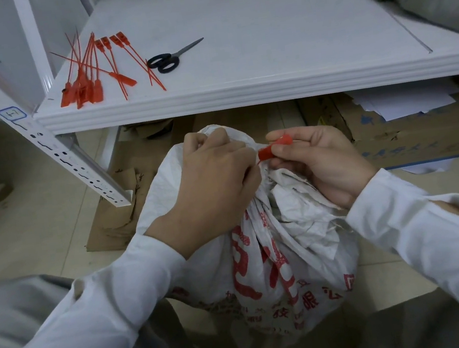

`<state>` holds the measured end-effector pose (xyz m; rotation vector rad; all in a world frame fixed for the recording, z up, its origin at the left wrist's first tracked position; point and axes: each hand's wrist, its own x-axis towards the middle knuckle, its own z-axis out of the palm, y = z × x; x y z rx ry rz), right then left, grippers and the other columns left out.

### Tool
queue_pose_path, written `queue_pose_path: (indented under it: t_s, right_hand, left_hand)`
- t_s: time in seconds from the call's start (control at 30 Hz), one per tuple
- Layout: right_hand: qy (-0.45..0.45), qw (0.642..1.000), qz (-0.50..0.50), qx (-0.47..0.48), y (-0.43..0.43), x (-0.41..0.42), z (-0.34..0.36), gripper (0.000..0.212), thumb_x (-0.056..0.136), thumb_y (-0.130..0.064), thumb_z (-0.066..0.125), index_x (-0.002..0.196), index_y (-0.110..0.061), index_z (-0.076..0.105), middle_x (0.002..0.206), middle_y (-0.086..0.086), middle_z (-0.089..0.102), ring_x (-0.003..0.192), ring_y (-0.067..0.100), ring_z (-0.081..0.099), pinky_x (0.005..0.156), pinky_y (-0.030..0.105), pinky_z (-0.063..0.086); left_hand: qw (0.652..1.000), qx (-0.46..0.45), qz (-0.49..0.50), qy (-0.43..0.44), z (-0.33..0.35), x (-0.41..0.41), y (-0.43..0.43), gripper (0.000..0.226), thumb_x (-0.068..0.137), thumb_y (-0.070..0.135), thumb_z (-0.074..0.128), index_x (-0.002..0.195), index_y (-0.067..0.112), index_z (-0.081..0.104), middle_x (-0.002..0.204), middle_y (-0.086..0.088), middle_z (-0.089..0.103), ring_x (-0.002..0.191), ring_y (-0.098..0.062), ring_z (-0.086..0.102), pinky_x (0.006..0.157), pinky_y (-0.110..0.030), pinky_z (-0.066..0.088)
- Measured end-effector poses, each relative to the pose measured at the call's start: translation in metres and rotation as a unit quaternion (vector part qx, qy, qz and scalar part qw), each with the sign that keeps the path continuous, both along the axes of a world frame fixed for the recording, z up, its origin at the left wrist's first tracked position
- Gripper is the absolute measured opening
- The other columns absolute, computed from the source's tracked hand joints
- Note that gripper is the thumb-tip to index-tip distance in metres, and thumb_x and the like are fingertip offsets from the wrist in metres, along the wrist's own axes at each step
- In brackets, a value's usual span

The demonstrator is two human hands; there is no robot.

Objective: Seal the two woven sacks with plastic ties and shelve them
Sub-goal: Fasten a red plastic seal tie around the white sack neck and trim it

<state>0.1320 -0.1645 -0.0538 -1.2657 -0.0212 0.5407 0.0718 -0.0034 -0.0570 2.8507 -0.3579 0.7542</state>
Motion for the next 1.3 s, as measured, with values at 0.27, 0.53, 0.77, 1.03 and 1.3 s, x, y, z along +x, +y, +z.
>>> queue_pose_path:
  t_s: [0.27, 0.53, 0.77, 1.03, 1.3]
  right_hand:
    - [0.005, 0.998, 0.047, 0.030, -0.0050, -0.0013, -0.0009, 0.010, 0.084, 0.003, 0.057, 0.088, 0.000, 0.066, 0.061, 0.007, 0.069, 0.053, 0.009, 0.065, 0.050, 0.015, 0.050]
    - [0.010, 0.998, 0.057, 0.029, -0.0072, -0.0033, -0.0025, 0.015, 0.079, -0.002, 0.061, 0.092, 0.002, 0.066, 0.061, 0.008, 0.069, 0.052, 0.009, 0.065, 0.050, 0.016, 0.051]
    - [0.009, 0.998, 0.054, 0.029, -0.0057, -0.0045, -0.0016, 0.012, 0.078, -0.001, 0.061, 0.088, -0.001, 0.067, 0.064, 0.008, 0.070, 0.053, 0.009, 0.065, 0.050, 0.016, 0.052]
    - [-0.022, 0.998, 0.056, 0.015, -0.0059, -0.0049, -0.0004, 0.011, 0.085, 0.004, 0.058, 0.090, 0.000, 0.067, 0.066, 0.008, 0.072, 0.055, 0.010, 0.066, 0.053, 0.016, 0.053]
    - [-0.082, 0.993, 0.077, -0.028, -0.0056, -0.0036, -0.0007, 0.013, 0.085, 0.003, 0.060, 0.085, -0.004, 0.070, 0.070, 0.009, 0.073, 0.060, 0.011, 0.067, 0.062, 0.019, 0.056]
  left_hand:
    - [1.000, 0.000, 0.011, 0.012, 0.0014, 0.0000, 0.0004, 0.030, 0.091, 0.024, 0.040, 0.061, 0.021, 0.041, 0.060, 0.009, 0.046, 0.071, -0.012, 0.038, 0.078, -0.031, 0.022]
    - [0.999, -0.027, -0.009, 0.023, 0.0024, -0.0011, 0.0004, 0.031, 0.091, 0.024, 0.041, 0.061, 0.020, 0.044, 0.061, 0.009, 0.048, 0.071, -0.012, 0.037, 0.078, -0.031, 0.023]
    - [0.999, -0.032, 0.000, 0.019, 0.0013, -0.0010, -0.0011, 0.030, 0.090, 0.023, 0.041, 0.060, 0.020, 0.042, 0.061, 0.012, 0.042, 0.071, -0.011, 0.034, 0.077, -0.033, 0.025]
    - [0.999, -0.025, -0.004, 0.025, 0.0019, 0.0006, -0.0010, 0.030, 0.090, 0.023, 0.042, 0.060, 0.020, 0.044, 0.060, 0.009, 0.047, 0.070, -0.013, 0.039, 0.077, -0.031, 0.024]
    - [0.999, -0.037, -0.010, 0.029, 0.0012, -0.0011, -0.0019, 0.030, 0.091, 0.025, 0.042, 0.061, 0.022, 0.041, 0.061, 0.011, 0.045, 0.069, -0.013, 0.040, 0.076, -0.034, 0.027]
